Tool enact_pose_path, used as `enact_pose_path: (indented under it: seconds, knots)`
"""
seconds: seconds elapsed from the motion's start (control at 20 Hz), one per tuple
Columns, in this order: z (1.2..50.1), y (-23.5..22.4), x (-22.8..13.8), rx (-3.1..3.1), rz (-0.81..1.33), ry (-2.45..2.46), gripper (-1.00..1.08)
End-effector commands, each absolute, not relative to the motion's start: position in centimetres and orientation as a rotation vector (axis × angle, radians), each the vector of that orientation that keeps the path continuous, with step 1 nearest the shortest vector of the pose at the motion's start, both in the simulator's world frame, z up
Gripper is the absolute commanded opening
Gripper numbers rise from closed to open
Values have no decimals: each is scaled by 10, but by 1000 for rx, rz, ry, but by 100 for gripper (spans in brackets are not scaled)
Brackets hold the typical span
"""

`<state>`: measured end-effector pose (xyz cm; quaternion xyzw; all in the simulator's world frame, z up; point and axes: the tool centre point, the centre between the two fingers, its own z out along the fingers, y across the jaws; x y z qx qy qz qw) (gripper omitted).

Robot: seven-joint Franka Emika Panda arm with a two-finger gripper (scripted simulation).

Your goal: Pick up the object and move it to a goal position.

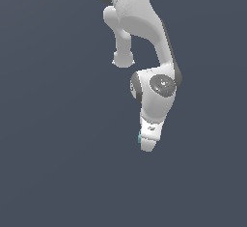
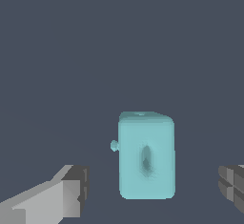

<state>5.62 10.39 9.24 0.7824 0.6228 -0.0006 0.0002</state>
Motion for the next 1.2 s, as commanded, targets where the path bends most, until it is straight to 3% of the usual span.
enact_pose_path:
  seconds: [0.0,0.95,1.0,1.15]
  knots:
    - [92,105,57,2446,0,1972,100]
    - [42,105,57,2445,0,1973,100]
    - [42,105,57,2445,0,1973,-100]
    - [42,105,57,2445,0,1973,-100]
